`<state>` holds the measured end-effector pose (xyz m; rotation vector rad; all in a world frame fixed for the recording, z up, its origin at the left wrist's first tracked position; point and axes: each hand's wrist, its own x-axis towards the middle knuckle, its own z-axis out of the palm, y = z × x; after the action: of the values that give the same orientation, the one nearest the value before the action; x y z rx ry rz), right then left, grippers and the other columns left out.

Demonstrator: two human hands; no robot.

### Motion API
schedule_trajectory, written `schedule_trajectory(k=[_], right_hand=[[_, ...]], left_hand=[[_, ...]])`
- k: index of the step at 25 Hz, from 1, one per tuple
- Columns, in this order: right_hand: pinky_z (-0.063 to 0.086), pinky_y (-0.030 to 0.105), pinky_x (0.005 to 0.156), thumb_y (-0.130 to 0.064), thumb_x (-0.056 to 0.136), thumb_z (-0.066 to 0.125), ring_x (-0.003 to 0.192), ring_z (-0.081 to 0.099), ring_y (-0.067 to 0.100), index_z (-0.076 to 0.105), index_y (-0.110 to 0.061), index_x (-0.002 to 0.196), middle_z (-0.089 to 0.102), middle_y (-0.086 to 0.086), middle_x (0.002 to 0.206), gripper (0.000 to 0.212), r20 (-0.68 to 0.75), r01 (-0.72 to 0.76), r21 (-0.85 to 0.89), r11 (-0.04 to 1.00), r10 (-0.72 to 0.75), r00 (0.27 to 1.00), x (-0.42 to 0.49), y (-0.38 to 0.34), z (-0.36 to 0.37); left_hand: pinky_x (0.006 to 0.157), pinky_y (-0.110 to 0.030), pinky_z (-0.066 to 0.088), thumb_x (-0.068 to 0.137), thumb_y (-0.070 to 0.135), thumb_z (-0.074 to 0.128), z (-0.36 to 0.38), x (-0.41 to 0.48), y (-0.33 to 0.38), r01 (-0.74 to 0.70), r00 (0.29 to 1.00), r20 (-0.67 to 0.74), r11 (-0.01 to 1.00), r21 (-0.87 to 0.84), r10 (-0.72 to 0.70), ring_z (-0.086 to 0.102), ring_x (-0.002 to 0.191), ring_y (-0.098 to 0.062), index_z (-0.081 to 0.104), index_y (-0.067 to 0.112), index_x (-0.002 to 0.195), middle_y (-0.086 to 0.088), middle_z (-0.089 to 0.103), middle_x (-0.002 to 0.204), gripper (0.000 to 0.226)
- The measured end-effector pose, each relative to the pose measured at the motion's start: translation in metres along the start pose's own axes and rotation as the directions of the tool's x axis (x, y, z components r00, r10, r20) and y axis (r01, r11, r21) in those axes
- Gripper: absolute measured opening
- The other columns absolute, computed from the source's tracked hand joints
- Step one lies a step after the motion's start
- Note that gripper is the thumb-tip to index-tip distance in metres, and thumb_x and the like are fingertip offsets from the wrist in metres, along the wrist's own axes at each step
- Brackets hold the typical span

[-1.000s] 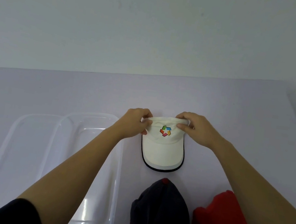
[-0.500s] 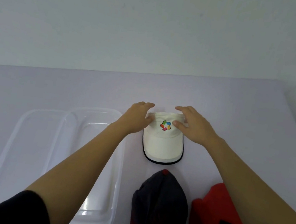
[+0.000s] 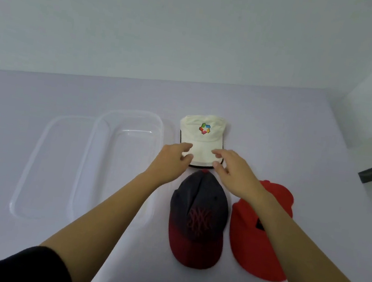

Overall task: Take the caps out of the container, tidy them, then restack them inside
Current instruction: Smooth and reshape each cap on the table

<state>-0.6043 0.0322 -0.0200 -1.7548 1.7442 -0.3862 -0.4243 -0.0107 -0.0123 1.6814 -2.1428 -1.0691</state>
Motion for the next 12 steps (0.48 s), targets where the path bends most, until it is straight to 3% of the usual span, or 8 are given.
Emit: schedule_trajectory(k=[2,4,5,9,12], right_hand=[[0.042,0.03,0.094,-0.034,0.096,0.044,0.105,0.059,0.023,0.034,-0.012,0.139,0.055,0.01,0.128,0.05,0.135,-0.191,0.02,0.981,0.187,0.973,-0.016,-0.001,0.011],[0.049,0.031,0.082,-0.043,0.096,0.04,0.082,0.065,0.022,0.026,-0.006,0.139,0.065,0.01,0.096,0.059,0.28,-0.405,0.045,0.913,0.378,0.882,-0.027,-0.002,0.027],[0.051,0.033,0.077,-0.045,0.095,0.039,0.076,0.064,0.021,0.028,-0.003,0.137,0.064,0.009,0.085,0.06,0.312,-0.467,0.054,0.883,0.43,0.847,-0.031,0.0,0.036],[0.047,0.035,0.076,-0.046,0.092,0.047,0.096,0.059,0.03,0.046,-0.01,0.106,0.062,0.013,0.107,0.039,0.156,-0.403,-0.022,0.915,0.401,0.903,-0.03,0.012,0.054],[0.043,0.033,0.07,-0.04,0.092,0.049,0.091,0.056,0.03,0.04,-0.017,0.092,0.059,0.011,0.096,0.025,0.096,-0.318,0.045,0.947,0.312,0.945,-0.029,0.011,0.052]], left_hand=[[0.078,-0.027,0.05,0.096,0.028,0.045,0.014,-0.014,-0.005,0.175,0.984,0.021,0.984,0.018,-0.175,0.069,0.088,-0.025,0.05,0.005,0.128,-0.008,0.064,0.103,0.04],[0.073,-0.03,0.051,0.095,0.039,0.045,0.03,-0.028,-0.01,0.318,0.931,0.174,0.947,0.042,-0.321,0.068,0.077,-0.025,0.044,0.003,0.129,-0.013,0.065,0.104,0.049],[0.076,-0.033,0.052,0.094,0.042,0.046,0.038,-0.033,-0.013,0.321,0.916,0.239,0.946,0.053,-0.324,0.066,0.079,-0.025,0.043,0.004,0.127,-0.015,0.064,0.11,0.051],[0.082,-0.037,0.047,0.096,0.032,0.045,0.05,-0.035,-0.019,0.189,0.941,0.266,0.977,0.102,-0.21,0.058,0.099,-0.03,0.045,0.003,0.114,-0.017,0.058,0.114,0.033],[0.079,-0.035,0.046,0.096,0.029,0.044,0.044,-0.03,-0.017,0.169,0.946,0.263,0.981,0.092,-0.188,0.057,0.099,-0.029,0.046,0.004,0.112,-0.015,0.058,0.11,0.029]])
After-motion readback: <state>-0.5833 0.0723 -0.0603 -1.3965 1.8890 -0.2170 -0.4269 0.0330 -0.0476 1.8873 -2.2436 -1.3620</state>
